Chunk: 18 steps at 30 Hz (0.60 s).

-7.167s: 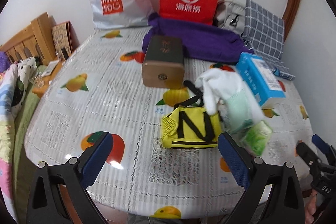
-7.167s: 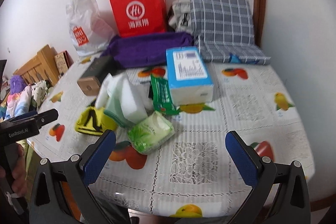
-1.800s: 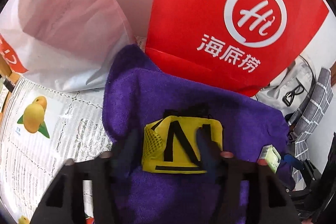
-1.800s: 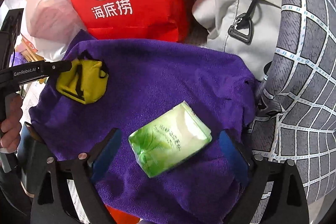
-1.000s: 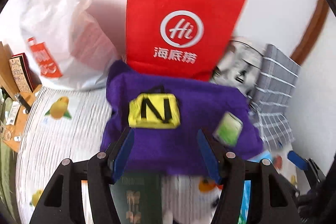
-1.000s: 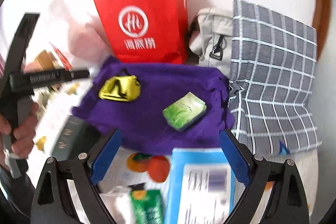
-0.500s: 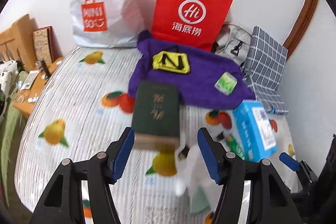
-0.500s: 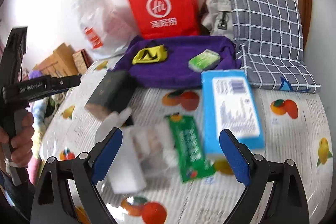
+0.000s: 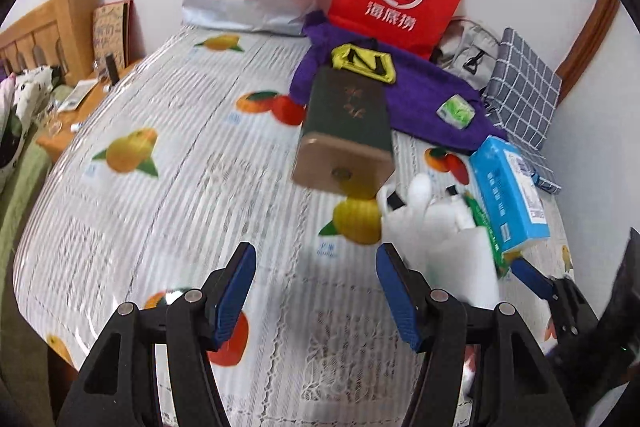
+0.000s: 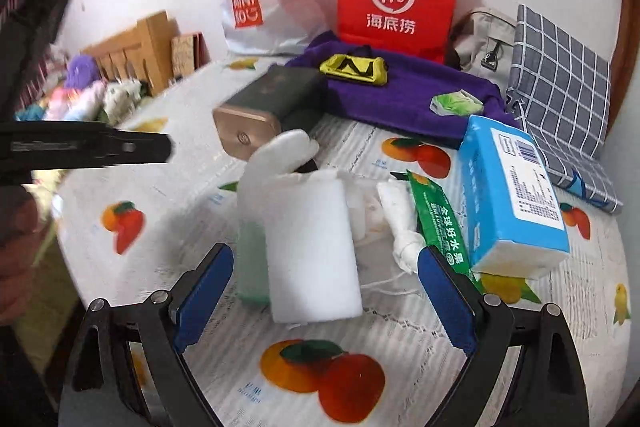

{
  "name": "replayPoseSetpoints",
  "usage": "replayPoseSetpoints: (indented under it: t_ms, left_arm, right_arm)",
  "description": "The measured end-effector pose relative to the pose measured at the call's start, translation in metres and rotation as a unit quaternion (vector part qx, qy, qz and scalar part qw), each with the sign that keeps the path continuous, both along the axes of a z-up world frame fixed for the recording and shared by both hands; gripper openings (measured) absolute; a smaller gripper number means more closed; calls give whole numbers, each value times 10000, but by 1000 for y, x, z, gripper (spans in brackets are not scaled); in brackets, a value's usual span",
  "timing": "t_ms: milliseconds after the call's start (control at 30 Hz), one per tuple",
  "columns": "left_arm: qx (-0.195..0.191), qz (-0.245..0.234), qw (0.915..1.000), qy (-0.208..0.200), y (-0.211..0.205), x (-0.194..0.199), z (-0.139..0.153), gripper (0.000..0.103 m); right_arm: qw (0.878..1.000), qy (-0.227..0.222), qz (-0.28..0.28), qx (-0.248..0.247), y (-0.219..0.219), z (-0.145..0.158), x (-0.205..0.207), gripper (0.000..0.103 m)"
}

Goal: Organize soft objects
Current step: 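Grasp the white glove with the left tool while the right tool grasps the white sponge block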

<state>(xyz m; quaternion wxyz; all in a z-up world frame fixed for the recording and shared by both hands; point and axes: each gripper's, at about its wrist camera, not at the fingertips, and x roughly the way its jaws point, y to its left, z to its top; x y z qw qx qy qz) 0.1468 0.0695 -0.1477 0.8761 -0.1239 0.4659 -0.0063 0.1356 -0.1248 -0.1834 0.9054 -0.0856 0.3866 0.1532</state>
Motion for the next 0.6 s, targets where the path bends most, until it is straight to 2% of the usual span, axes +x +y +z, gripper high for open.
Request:
replayPoseSetpoints:
  t_ms: [33, 100, 200, 333, 500, 600]
  left_arm:
    - [-2, -42, 10000, -2, -1, -1, -1, 60]
    - [55, -100, 9999, -31, -4, -2, -1, 60]
    - [86, -158, 9998, -14, -10, -3, -4, 60]
    - [69, -274, 9996, 17, -23, -1, -10, 60]
    - [-35, -499, 9986, 163, -45, 4, -20, 60]
    - [-47, -589, 9980, 212, -57, 8, -24, 60]
  right_arm:
    - [10000, 52, -34, -19, 0, -4, 3, 69]
    - [9993, 274, -58, 232, -7, -10, 8, 48]
    - [9978, 215, -173, 604, -20, -5, 2, 48]
    - [9967, 50, -338, 731, -41, 8, -14, 48]
    - [9942, 51, -799, 717, -80, 16, -26, 48]
    - [9906, 70, -1288, 452, -107, 12, -31, 48]
